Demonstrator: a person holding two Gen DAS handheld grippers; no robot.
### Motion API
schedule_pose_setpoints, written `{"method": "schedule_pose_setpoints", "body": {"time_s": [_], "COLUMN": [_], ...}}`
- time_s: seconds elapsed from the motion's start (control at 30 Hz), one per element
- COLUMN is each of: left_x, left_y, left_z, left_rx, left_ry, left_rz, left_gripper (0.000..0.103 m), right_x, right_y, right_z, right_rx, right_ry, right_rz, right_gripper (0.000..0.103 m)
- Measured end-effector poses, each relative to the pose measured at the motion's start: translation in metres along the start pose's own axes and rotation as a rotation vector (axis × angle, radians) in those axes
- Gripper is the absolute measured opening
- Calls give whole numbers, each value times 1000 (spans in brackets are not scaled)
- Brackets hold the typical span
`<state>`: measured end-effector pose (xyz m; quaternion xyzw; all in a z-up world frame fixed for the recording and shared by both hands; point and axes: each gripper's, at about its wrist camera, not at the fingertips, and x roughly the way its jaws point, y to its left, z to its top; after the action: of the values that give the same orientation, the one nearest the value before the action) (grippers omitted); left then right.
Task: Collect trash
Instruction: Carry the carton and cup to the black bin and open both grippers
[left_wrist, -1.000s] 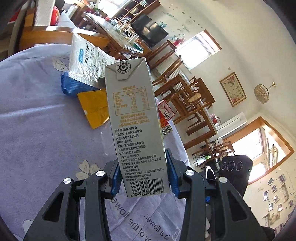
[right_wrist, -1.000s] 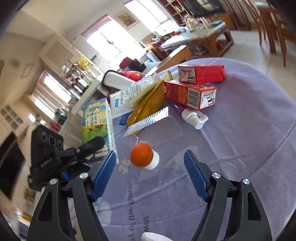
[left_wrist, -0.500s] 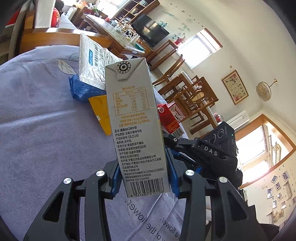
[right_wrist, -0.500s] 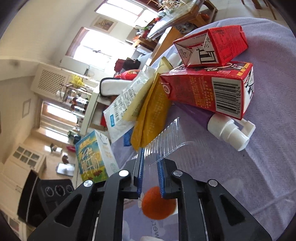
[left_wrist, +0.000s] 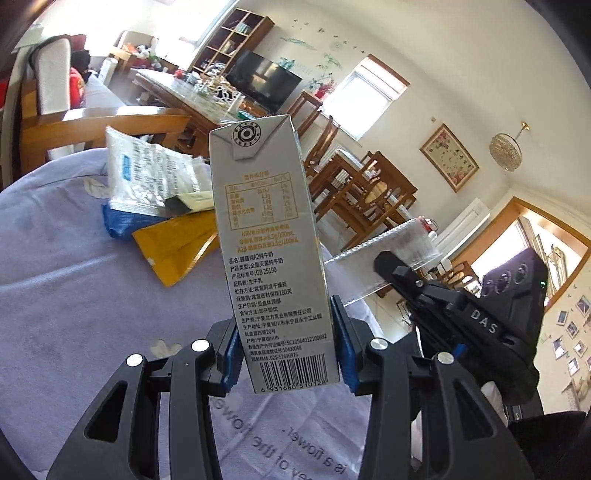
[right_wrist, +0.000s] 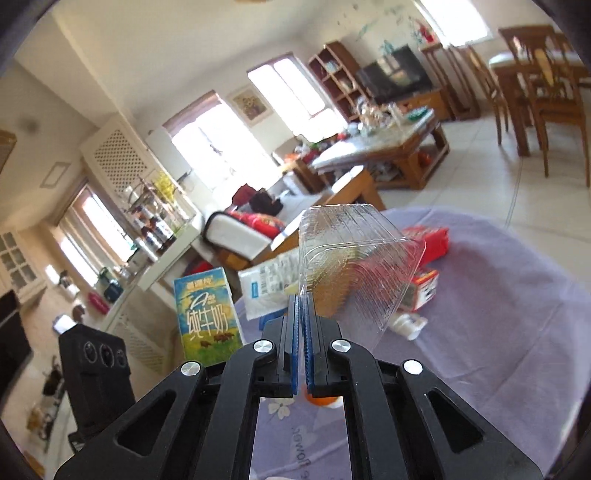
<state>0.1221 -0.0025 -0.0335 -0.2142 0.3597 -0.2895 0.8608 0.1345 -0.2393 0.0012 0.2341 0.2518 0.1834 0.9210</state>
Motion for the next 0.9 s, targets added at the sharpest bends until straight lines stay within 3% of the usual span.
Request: {"method": "schedule_pose_setpoints", "body": {"time_s": [0.2, 0.37, 0.47, 0.63, 0.8, 0.9], "left_x": [48, 126, 183, 265, 300, 295], "left_y": [-97, -203, -252, -292, -303, -313], "left_z": [-11, -42, -70, -120, -154, -163], "left_rx": [132, 253, 281, 326, 413, 514], "left_ry": [82, 239, 378, 559, 632, 617], "left_rz": [-177, -377, -466, -470, -425, -395], "left_gripper": [42, 42, 42, 42, 42, 42], "right_x": [-152, -262, -296, -305, -297, -288], "right_y": [-50, -130, -188, -253, -290, -309], "right_z": [1, -10, -23, -57, -82, -85], "right_rx": [10, 157, 270, 388, 477, 519], "right_ry": [-318, -459, -446, -365, -325, -300], "right_rz": [-272, -533, -642, -731, -764, -774], "right_gripper": [4, 4, 4, 4, 4, 4]}}
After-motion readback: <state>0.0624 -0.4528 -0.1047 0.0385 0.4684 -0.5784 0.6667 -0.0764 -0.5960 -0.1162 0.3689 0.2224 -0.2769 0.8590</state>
